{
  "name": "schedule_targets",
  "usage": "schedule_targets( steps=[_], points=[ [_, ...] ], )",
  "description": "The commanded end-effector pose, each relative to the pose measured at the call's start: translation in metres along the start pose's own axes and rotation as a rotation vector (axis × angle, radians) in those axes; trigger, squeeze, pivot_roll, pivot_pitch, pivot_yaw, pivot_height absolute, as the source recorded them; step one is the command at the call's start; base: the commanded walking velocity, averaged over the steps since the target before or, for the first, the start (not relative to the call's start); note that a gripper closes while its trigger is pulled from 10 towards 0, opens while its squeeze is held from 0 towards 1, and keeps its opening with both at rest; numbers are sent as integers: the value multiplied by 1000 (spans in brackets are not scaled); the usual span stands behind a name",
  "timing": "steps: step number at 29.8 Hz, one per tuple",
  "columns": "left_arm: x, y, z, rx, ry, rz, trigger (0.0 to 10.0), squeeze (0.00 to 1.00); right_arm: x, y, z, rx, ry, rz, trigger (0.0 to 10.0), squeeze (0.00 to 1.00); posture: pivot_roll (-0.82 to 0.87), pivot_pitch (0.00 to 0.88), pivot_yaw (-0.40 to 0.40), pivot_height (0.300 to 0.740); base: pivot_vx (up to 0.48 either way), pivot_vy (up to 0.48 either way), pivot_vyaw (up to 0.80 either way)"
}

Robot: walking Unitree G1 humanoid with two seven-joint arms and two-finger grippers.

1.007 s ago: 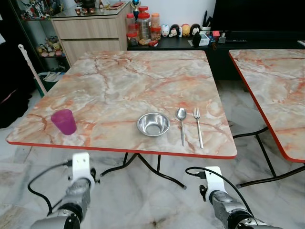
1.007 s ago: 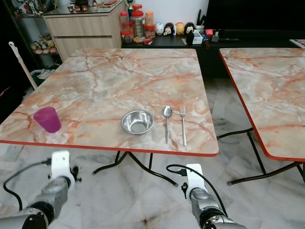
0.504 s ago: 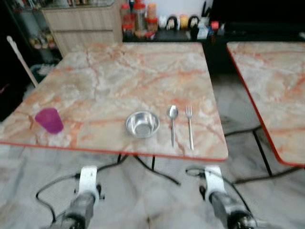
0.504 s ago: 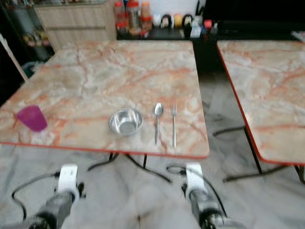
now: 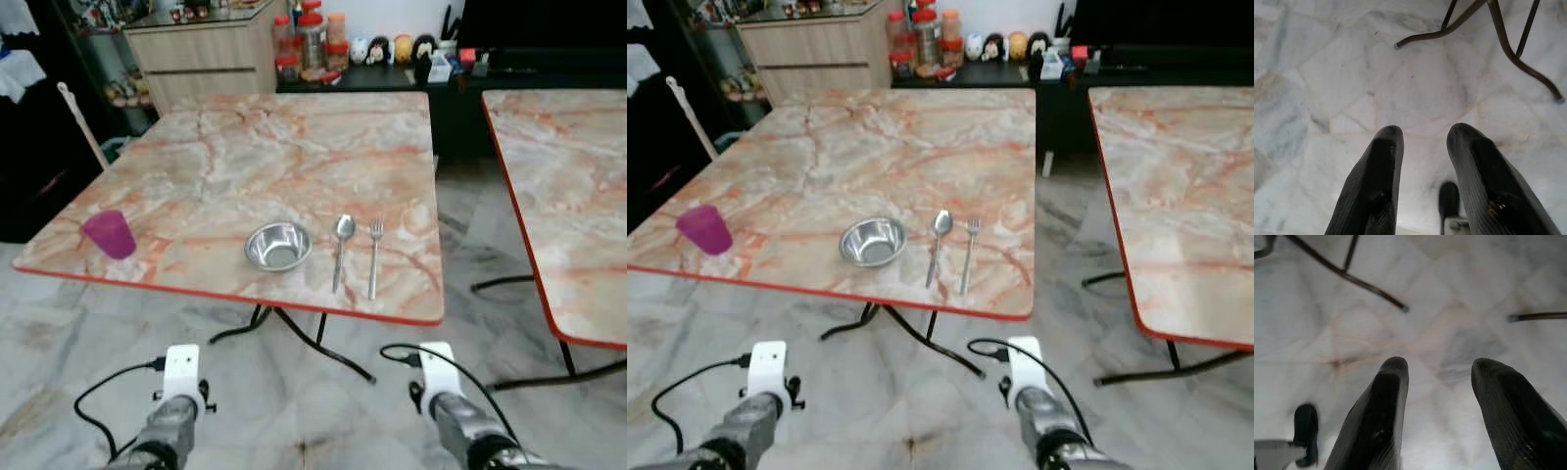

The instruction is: Setting the table

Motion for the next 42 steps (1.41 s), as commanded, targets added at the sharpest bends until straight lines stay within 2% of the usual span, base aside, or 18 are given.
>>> schedule_targets(
  steps=[1, 5, 10, 11, 12, 13, 17, 19, 22, 23, 25, 26, 27, 29, 31, 32, 38, 42],
  points=[
    [0, -2, -13, -69, 59, 1, 10000, 0, 0, 3, -12, -4, 28, 7, 10000, 0, -21, 13, 40, 740, 0, 0, 0],
    [-1, 2, -14, -120, 81, 36, 10000, 0, 0, 3, -11, -7, 29, 7, 10000, 0, -18, 18, 38, 740, 0, 0, 0],
    [-1, 5, -16, -115, 91, 59, 10000, 0, 0, 3, -11, -6, 28, 8, 10000, 0, -18, 18, 38, 740, 0, 0, 0],
    [0, 48, -30, -131, 134, 212, 10000, 0, 0, 4, -11, -5, 28, 8, 10000, 0, -13, 24, 31, 740, 0, 0, 0],
    [-3, 80, -40, -143, 164, 328, 10000, 0, 0, 4, -11, -4, 28, 9, 10000, 0, -11, 25, 31, 740, 0, 0, 0],
    [-12, 120, -55, -150, 206, 482, 10000, 0, 0, 4, -11, -6, 29, 9, 10000, 0, -11, 25, 31, 740, 0, 0, 0],
    [-26, 153, -69, -149, 266, 632, 10000, 0, 0, 4, -10, -6, 29, 9, 10000, 0, -9, 24, 34, 740, 0, 0, 0],
    [-30, 158, -71, -137, 279, 664, 10000, 0, 0, 4, -10, -7, 29, 8, 10000, 0, -9, 24, 34, 740, 0, 0, 0],
    [-50, 179, -77, -132, 316, 792, 10000, 0, 0, 4, -10, -10, 30, 8, 10000, 0, -9, 24, 34, 740, 0, 0, 0],
    [-59, 190, -73, -127, 293, 855, 10000, 0, 0, 4, -10, -9, 30, 8, 10000, 0, -9, 24, 34, 740, 0, 0, 0],
    [-66, 199, -68, -134, 265, 899, 10000, 0, 0, 4, -10, -9, 30, 9, 10000, 0, -9, 24, 34, 740, 0, 0, 0],
    [-77, 216, -55, -153, 182, 972, 10000, 0, 0, 4, -10, -11, 31, 9, 10000, 0, -9, 24, 34, 740, 0, 0, 0],
    [-77, 216, -55, -153, 182, 972, 10000, 0, 0, 4, -10, -11, 31, 9, 10000, 0, -9, 24, 34, 740, 0, 0, 0],
    [-91, 242, -32, -158, 38, 1039, 10000, 0, 0, 4, -10, -9, 30, 9, 10000, 0, -1, 25, 40, 740, 0, 0, 0],
    [-96, 251, -22, -156, -20, 1052, 10000, 0, 0, 4, -11, -10, 30, 9, 10000, 0, -1, 25, 40, 740, 0, 0, 0],
    [-101, 261, -14, -189, -67, 1059, 10000, 0, 0, 4, -11, -7, 30, 10, 10000, 0, -6, 21, 44, 740, 0, 0, 0],
    [-109, 279, 0, -236, -148, 1067, 10000, 0, 0, 4, -11, -2, 30, 12, 10000, 0, -10, 12, 47, 740, 0, 0, 0],
    [-106, 282, 25, -190, -252, 1007, 10000, 0, 0, 5, -11, -6, 30, 13, 10000, 0, -5, 12, 43, 740, 0, 0, 0]
  ],
)
Point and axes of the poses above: a point about 5 cm out from each wrist's last joint towards the gripper, its own x axis pointing out of the wrist towards the gripper, its own y axis along the axis of the wrist's last joint, z = x × y, the point moved 4 cm from there along x, pointing out of the wrist towards the gripper, and after that the axes turned 8 degrees about x, right-handed, at the moved point
